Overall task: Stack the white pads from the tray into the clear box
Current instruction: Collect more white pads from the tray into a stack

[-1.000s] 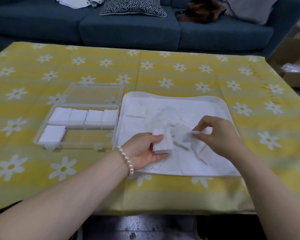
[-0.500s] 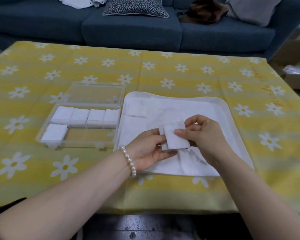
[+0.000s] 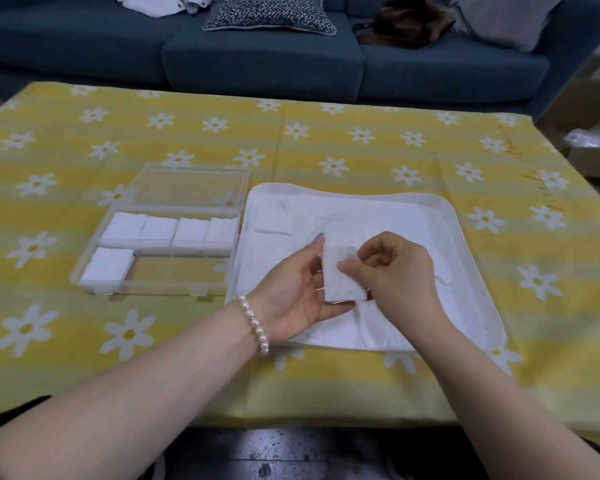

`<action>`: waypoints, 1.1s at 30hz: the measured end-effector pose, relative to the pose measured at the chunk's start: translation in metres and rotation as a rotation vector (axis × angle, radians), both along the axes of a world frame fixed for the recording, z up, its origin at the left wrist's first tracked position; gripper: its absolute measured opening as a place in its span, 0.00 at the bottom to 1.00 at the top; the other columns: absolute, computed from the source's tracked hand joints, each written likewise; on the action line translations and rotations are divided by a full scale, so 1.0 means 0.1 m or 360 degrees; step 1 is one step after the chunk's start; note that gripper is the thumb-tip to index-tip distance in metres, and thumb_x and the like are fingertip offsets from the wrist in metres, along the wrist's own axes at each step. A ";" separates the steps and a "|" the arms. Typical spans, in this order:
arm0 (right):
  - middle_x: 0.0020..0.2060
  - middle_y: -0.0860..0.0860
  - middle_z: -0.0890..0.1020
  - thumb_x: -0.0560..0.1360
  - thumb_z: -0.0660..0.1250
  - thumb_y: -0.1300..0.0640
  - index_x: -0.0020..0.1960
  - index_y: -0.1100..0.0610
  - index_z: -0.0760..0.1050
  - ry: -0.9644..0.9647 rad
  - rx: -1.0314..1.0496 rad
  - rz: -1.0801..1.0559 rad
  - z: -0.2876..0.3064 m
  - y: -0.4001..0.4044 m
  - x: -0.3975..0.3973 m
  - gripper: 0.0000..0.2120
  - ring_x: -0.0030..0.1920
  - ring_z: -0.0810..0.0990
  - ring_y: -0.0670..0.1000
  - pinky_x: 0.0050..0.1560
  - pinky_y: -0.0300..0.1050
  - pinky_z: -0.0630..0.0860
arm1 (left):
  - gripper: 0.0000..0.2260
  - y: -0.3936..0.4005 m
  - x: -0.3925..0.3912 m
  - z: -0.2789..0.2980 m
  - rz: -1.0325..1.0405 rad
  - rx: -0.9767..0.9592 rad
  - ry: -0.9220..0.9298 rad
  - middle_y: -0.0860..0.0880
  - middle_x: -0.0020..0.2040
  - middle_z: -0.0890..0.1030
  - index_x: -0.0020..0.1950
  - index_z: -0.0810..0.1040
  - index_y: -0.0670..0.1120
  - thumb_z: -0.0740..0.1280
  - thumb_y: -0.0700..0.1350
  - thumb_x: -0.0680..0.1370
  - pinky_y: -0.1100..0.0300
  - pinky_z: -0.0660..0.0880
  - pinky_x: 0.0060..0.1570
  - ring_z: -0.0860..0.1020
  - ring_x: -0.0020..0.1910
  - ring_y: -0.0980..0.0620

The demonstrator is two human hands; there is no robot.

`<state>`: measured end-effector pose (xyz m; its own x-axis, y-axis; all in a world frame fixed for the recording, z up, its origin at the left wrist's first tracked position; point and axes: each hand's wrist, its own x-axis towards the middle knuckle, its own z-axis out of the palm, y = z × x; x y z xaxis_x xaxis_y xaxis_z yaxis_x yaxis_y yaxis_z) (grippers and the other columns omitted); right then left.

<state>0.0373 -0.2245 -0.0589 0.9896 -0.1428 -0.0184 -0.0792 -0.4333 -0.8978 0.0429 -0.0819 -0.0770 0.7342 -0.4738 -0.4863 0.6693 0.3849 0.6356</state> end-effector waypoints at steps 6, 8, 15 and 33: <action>0.23 0.48 0.76 0.68 0.75 0.54 0.31 0.58 0.76 0.0032 0.0094 0.0012 0.04 -0.05 0.02 0.12 0.25 0.73 0.45 0.27 0.37 0.69 | 0.11 0.01 -0.02 0.01 -0.0059 0.0046 -0.0179 0.43 0.51 0.83 0.59 0.76 0.41 0.60 0.33 0.79 0.51 0.79 0.52 0.82 0.50 0.45; 0.22 0.48 0.77 0.69 0.74 0.53 0.30 0.58 0.76 0.0036 0.0126 -0.0006 0.06 -0.11 0.05 0.13 0.24 0.72 0.44 0.27 0.36 0.68 | 0.12 0.03 -0.01 0.04 -0.0104 0.0090 -0.0219 0.43 0.53 0.82 0.61 0.75 0.41 0.60 0.34 0.79 0.51 0.80 0.48 0.82 0.50 0.45; 0.55 0.39 0.74 0.59 0.79 0.48 0.62 0.48 0.74 -0.0266 -0.0560 0.0564 0.09 -0.19 0.02 0.33 0.56 0.71 0.39 0.56 0.27 0.64 | 0.11 0.04 -0.01 0.05 -0.0076 0.0234 -0.0258 0.43 0.49 0.82 0.63 0.71 0.42 0.62 0.39 0.80 0.49 0.81 0.45 0.83 0.43 0.46; 0.37 0.57 0.83 0.69 0.73 0.64 0.47 0.59 0.73 0.0407 0.0850 0.0196 0.04 0.93 -0.08 0.11 0.36 0.80 0.52 0.37 0.43 0.76 | 0.10 0.95 -0.05 0.21 0.0452 0.1015 -0.0368 0.46 0.44 0.81 0.51 0.76 0.43 0.72 0.36 0.72 0.68 0.67 0.24 0.76 0.34 0.55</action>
